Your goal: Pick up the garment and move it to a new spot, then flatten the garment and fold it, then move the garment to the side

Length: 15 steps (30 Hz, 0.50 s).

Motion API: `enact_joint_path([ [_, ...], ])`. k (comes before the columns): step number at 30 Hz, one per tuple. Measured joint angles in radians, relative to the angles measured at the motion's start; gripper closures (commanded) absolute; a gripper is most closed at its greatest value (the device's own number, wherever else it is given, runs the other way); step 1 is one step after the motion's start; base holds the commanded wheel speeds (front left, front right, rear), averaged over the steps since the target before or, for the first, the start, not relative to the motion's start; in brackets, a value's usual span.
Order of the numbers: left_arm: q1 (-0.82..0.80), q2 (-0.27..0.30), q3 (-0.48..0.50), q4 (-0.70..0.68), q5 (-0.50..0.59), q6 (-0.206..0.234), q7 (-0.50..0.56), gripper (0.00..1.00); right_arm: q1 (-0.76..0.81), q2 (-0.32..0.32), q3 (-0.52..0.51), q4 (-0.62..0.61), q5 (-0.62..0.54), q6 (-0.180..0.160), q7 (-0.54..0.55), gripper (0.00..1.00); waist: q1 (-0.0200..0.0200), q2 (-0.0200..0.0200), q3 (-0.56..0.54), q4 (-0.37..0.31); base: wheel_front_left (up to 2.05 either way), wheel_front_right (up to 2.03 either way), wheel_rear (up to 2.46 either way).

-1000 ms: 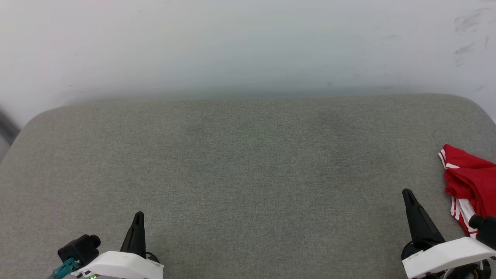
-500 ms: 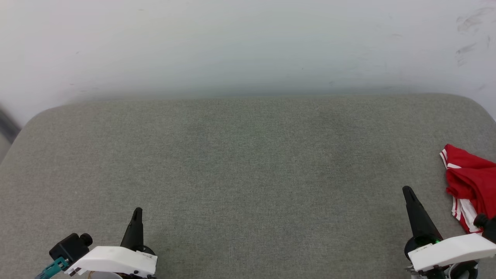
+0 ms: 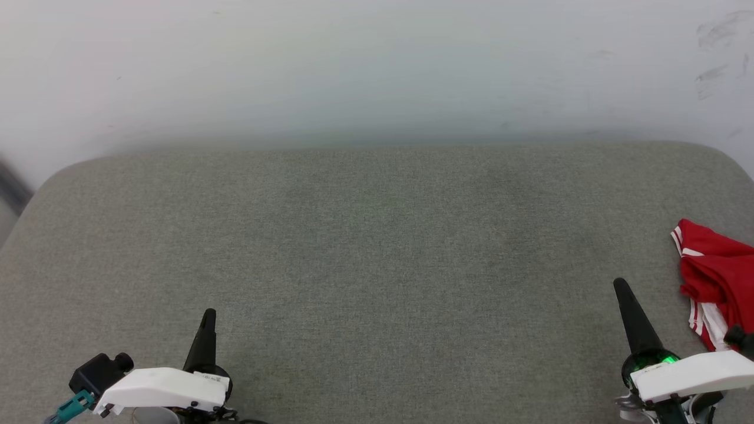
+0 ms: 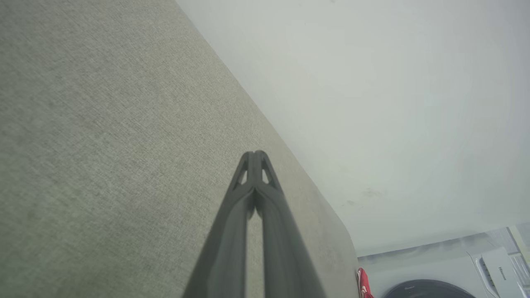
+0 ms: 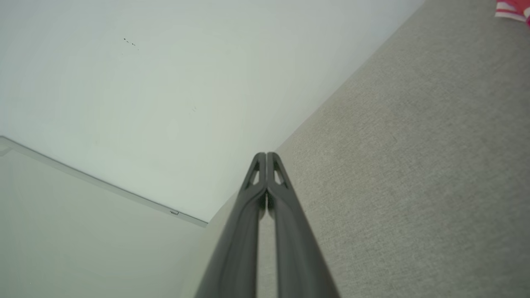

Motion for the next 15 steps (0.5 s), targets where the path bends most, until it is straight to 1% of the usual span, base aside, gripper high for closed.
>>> enact_joint_path([
  [15, -0.012, -0.009, 0.024, -0.001, -0.146, -0.011, 0.040, 1.00, -0.024, -0.001, -0.007, 0.040, 0.162, 0.000, 0.006, 1.00, 0.0000, 0.0000, 0.004, 0.004, 0.00, 0.00, 0.00],
])
